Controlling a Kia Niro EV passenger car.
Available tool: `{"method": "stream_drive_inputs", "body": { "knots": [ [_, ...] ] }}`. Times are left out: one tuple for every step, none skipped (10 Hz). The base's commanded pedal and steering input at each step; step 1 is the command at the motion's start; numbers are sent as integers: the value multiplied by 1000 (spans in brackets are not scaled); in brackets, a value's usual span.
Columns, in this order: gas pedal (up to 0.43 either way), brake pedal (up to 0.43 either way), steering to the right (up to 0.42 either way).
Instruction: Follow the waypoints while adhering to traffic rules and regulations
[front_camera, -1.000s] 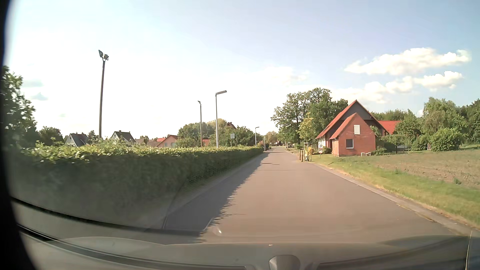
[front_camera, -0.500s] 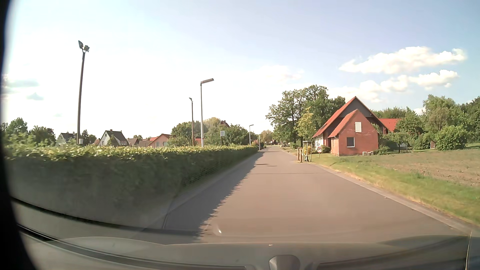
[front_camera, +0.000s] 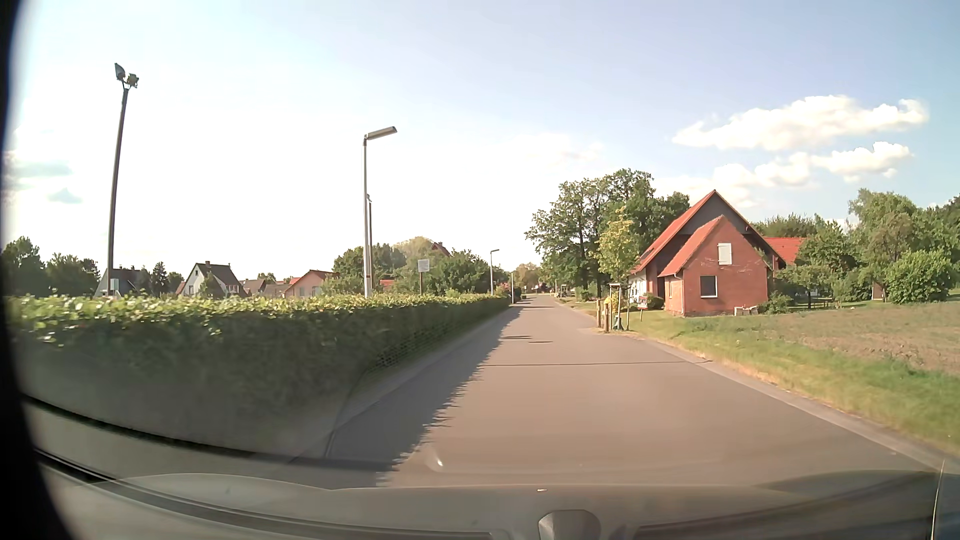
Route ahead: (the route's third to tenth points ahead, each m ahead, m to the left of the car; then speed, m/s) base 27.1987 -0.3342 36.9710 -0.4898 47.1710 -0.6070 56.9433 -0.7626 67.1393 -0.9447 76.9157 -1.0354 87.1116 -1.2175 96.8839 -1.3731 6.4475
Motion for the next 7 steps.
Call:
{"method": "stream_drive_inputs", "body": {
  "knots": [
    [169, 6, 13],
    [169, 6, 11],
    [169, 6, 9],
    [169, 6, 9],
    [169, 6, 9],
    [169, 6, 7],
    [169, 6, 6]
  ]
}}
